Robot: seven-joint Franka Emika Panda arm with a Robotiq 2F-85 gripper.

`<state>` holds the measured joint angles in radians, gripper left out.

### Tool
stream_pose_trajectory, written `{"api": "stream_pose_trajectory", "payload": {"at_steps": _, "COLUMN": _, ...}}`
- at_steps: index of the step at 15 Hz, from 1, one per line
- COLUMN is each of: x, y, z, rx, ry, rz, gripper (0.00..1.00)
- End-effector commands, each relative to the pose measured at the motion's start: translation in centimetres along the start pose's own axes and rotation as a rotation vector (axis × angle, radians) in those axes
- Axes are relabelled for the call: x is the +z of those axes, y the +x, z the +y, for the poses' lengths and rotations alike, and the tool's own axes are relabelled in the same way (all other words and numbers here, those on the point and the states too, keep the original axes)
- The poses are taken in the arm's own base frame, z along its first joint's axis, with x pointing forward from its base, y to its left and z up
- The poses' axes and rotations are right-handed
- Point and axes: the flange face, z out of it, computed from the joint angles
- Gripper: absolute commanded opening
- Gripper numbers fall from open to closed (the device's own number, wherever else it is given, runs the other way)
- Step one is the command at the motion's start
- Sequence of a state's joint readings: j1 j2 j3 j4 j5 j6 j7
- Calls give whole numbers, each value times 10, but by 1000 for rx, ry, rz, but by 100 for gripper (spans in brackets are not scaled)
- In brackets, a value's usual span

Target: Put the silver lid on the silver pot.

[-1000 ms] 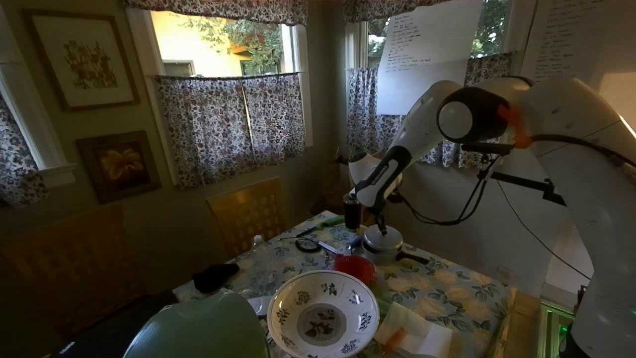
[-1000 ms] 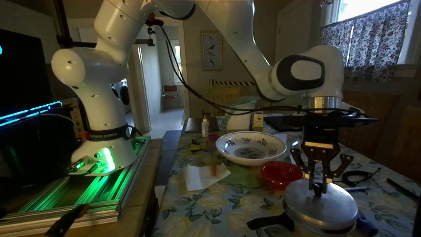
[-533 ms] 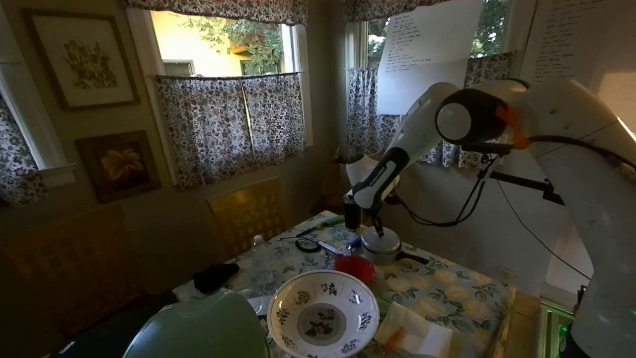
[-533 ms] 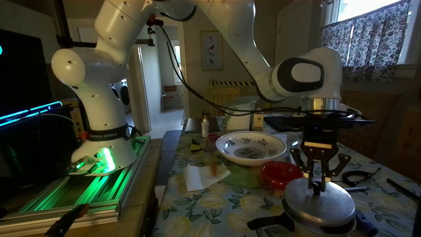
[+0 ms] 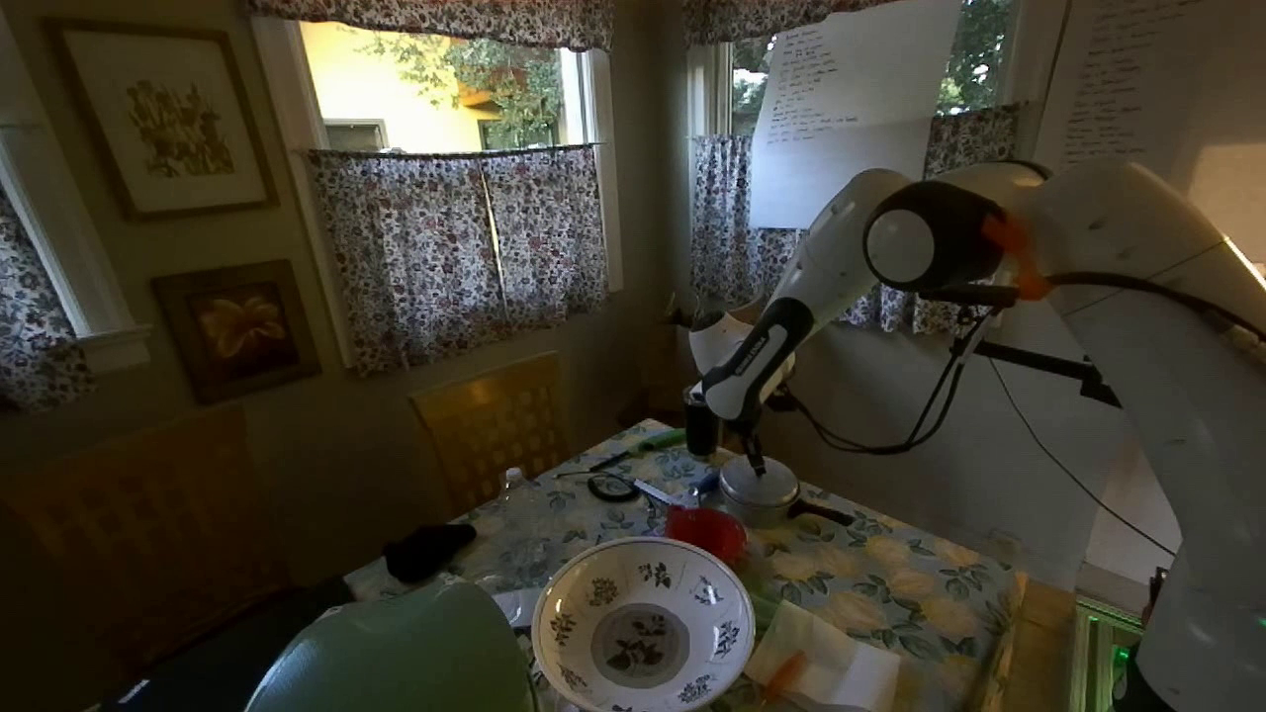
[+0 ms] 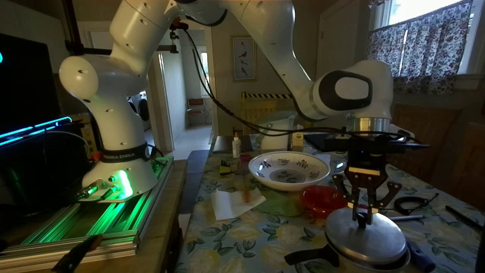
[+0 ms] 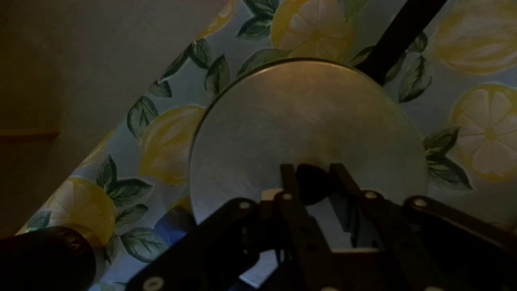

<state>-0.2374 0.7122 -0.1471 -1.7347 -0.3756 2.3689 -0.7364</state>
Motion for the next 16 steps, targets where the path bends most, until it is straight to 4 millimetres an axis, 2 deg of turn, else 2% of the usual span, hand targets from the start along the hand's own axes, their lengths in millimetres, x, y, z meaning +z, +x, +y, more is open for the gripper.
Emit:
{"api": "stream_pose_trajectory", "payload": {"at_steps": 1, "x": 5, "y": 4, "z": 4, "rx": 3, "ry": -10, "rz": -10, "gripper": 6}}
{"api": "stream_pose_trajectory", "payload": {"at_steps": 10, "x": 12, "y": 2, "z": 8, "rx": 5, "ry": 1, "rz": -10, "gripper": 6}}
{"api": "stream_pose_trajectory", "payload": {"at_steps": 12, "x": 10, "y": 2, "z": 8, "rx": 9, "ry": 5, "rz": -12, "gripper": 51}}
{"api": "stream_pose_trajectory", "payload": {"at_steps": 14, "x": 6, "y": 2, "z": 7, "rx": 6, "ry": 5, "rz": -9, "gripper": 55}}
{"api": "stream_pose_trajectory", "payload": {"at_steps": 16, "x": -1, "y": 3, "z": 6, "rx": 2, "ry": 4, "rz": -7, "gripper": 68}}
